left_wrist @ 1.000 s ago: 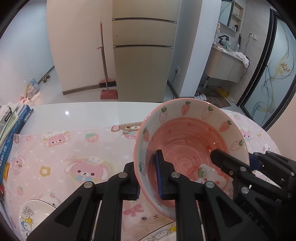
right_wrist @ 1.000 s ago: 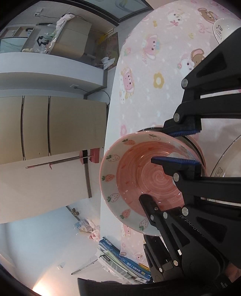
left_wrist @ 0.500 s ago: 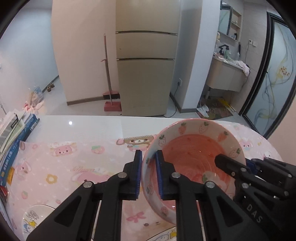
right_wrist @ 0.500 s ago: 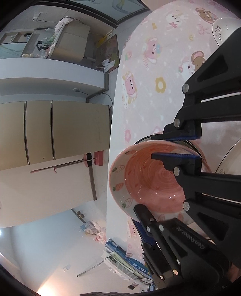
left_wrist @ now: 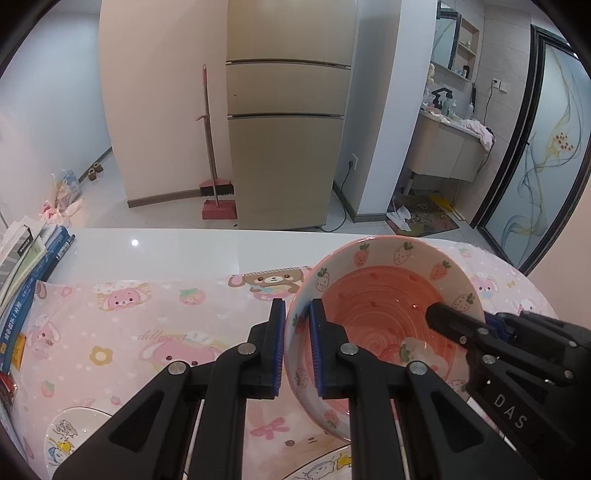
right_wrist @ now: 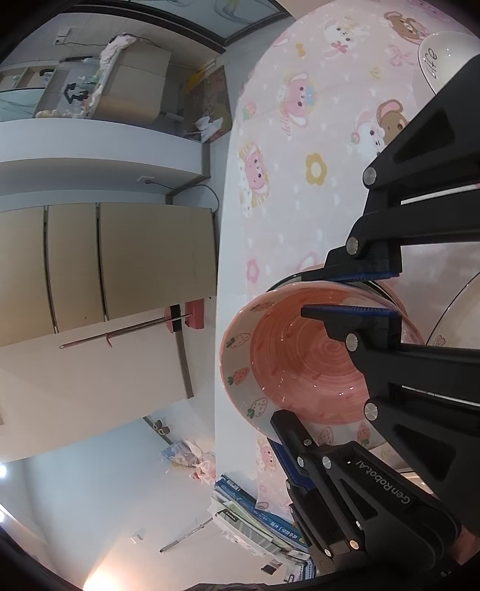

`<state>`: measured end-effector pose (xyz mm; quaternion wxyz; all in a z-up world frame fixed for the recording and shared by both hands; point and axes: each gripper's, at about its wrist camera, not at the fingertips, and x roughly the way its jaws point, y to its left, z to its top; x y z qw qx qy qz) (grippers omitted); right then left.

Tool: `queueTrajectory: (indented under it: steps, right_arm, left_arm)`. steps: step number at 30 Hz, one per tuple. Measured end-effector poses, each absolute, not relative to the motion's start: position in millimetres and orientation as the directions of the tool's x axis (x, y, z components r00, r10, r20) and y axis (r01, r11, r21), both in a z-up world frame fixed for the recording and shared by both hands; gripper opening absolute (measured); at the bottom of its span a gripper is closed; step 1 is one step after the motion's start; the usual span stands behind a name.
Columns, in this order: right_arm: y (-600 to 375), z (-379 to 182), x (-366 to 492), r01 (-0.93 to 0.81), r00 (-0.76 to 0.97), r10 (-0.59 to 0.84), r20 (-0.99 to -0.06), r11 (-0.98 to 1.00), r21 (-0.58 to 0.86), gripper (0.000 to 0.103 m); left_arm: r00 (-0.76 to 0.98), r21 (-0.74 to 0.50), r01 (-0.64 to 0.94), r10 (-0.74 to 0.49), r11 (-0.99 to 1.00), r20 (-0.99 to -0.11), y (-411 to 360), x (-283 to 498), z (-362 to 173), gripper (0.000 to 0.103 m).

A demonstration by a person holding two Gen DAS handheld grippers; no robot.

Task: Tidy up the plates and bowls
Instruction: 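Lower the pink bowl with both tools into the other pink bowl, then open both tools to release the stacked pink bowl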

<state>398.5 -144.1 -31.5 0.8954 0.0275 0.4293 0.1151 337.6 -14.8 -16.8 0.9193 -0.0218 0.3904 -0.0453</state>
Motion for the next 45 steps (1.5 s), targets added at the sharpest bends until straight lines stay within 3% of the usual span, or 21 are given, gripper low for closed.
queueTrajectory:
  steps: [20, 22, 24, 27, 31, 33, 37, 39, 43, 45]
  right_arm:
    - [-150.6, -32.0, 401.6, -0.172, 0.623, 0.201, -0.756, 0.978, 0.119, 0.010]
    - [-150.6, -34.6, 403.1, -0.163, 0.618, 0.195, -0.762, 0.979, 0.119, 0.010]
    - [-152.5, -35.3, 404.2, -0.157, 0.614, 0.201, -0.763, 0.979, 0.131, 0.010]
    - [-156.7, -34.1, 404.8, -0.148, 0.613, 0.218, -0.760, 0.976, 0.161, 0.011]
    - [-159.9, -31.1, 403.6, -0.134, 0.621, 0.212, -0.755, 0.977, 0.164, 0.021]
    - [-161.9, -24.9, 400.3, -0.119, 0.647, 0.187, -0.739, 0.982, 0.145, 0.032]
    - [-168.4, -7.8, 392.0, -0.096, 0.710, 0.149, -0.688, 0.989, 0.115, 0.062]
    - [-173.4, 1.9, 386.2, -0.082, 0.740, 0.134, -0.659, 0.991, 0.109, 0.064]
    - [-185.2, 23.1, 375.2, -0.046, 0.804, 0.092, -0.588, 0.995, 0.093, 0.087]
    - [-190.5, 35.1, 365.6, -0.035, 0.844, 0.069, -0.531, 0.997, 0.074, 0.087]
  left_arm:
    - [0.687, -0.059, 0.072, -0.093, 0.996, -0.721, -22.8, 338.9, -22.8, 0.007]
    - [0.685, -0.039, 0.064, -0.073, 0.997, -0.725, -22.2, 339.3, -23.8, 0.017]
    - [0.687, -0.020, 0.053, -0.051, 0.998, -0.725, -22.1, 340.2, -24.2, 0.035]
    - [0.699, -0.034, 0.054, -0.062, 0.998, -0.712, -20.0, 339.2, -20.4, 0.046]
    - [0.741, -0.038, 0.052, -0.064, 0.998, -0.668, -18.3, 332.8, -7.9, 0.061]
    - [0.759, -0.028, 0.051, -0.057, 0.998, -0.648, -19.2, 330.0, -1.4, 0.076]
    - [0.803, -0.010, 0.043, -0.040, 0.999, -0.594, -17.4, 323.0, 12.2, 0.080]
    - [0.823, -0.005, 0.035, -0.032, 0.999, -0.567, -15.2, 319.5, 19.6, 0.089]
    - [0.879, -0.017, 0.025, -0.030, 1.000, -0.476, -7.1, 307.5, 35.5, 0.097]
    - [0.904, -0.010, 0.018, -0.020, 1.000, -0.426, -3.0, 299.3, 46.6, 0.102]
